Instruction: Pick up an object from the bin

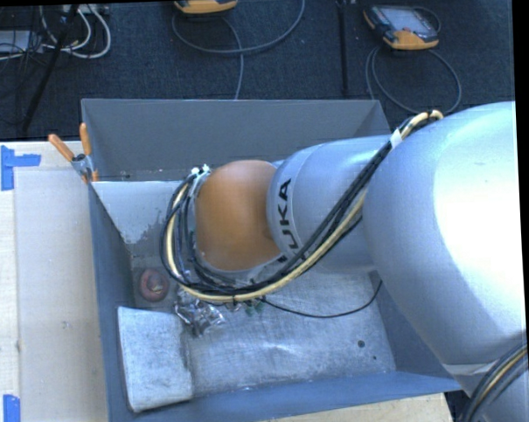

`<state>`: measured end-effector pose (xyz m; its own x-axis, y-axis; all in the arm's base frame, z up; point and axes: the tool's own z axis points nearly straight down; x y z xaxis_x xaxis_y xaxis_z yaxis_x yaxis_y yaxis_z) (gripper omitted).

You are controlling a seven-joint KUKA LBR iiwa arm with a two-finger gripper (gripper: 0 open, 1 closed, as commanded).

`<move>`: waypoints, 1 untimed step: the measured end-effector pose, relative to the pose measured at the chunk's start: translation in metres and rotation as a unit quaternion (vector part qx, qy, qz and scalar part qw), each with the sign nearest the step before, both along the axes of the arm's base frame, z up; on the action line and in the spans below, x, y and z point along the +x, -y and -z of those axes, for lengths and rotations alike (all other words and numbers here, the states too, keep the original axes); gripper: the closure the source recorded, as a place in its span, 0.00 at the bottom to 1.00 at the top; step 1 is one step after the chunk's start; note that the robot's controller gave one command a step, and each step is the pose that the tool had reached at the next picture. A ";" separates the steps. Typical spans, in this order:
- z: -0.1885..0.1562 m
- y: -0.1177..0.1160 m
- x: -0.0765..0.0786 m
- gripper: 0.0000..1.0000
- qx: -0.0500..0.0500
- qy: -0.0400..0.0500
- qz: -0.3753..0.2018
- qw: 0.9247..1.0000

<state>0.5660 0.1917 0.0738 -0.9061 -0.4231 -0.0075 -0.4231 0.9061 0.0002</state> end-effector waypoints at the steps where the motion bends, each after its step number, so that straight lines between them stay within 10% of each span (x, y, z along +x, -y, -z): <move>1: -0.142 0.016 0.043 1.00 -0.001 0.002 -0.074 0.997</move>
Offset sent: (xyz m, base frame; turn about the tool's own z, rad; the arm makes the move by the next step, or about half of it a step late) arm 0.0399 -0.0164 0.1370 -0.1494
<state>0.6087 0.1757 0.2158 -0.8339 -0.5518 -0.0101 -0.5518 0.8340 -0.0034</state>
